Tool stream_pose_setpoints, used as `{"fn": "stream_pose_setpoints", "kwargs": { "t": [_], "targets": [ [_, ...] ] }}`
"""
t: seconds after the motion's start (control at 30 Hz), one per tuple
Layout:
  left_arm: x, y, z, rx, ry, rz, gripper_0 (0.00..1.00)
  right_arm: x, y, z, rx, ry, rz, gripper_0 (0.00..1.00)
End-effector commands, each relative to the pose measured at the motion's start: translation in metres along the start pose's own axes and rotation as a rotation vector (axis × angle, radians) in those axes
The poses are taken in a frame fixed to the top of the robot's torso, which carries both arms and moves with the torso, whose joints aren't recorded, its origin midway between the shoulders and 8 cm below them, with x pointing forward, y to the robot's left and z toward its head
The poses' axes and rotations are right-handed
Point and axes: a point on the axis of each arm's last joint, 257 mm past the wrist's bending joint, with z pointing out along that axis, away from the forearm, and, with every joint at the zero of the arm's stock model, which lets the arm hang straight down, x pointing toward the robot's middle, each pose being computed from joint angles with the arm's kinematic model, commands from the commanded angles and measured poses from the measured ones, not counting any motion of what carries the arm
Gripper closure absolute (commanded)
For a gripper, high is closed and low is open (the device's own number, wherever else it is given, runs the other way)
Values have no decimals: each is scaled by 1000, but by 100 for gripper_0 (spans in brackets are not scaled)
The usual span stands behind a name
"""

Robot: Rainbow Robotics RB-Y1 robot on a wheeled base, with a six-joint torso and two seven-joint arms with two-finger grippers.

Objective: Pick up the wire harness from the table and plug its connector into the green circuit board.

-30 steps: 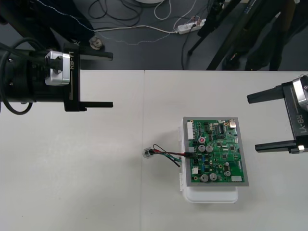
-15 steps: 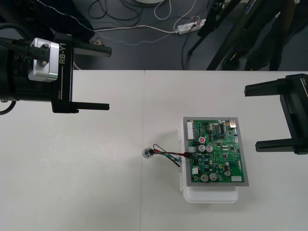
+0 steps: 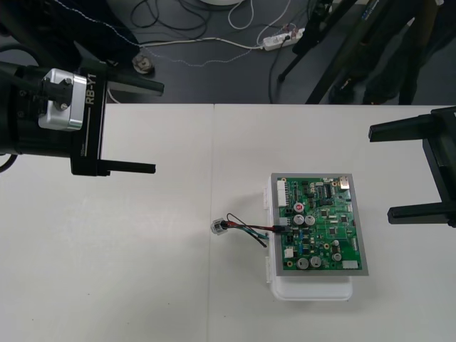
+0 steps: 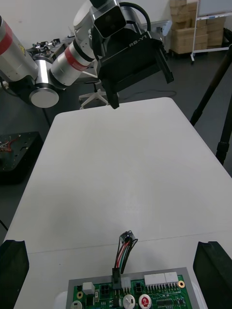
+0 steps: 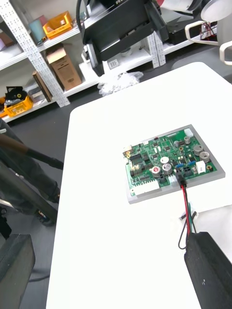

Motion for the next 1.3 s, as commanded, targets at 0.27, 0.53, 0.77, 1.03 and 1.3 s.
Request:
{"fn": "stream_pose_setpoints", "kwargs": {
  "t": [0.27, 0.53, 0.77, 1.03, 1.3],
  "targets": [
    [0, 9, -10, -6, -30, -26, 8, -7, -5, -13, 26, 27, -153, 0],
    [0, 9, -10, -6, -30, -26, 9, -6, -4, -12, 21, 33, -164, 0],
    [0, 9, -10, -6, -30, -26, 9, -3, -5, -11, 15, 27, -151, 0],
    [0, 9, -10, -6, -30, -26, 9, -3, -5, -11, 15, 27, -151, 0],
    [0, 9, -10, -6, -30, -26, 9, -3, -5, -11, 15, 27, -151, 0]
  ]
}}
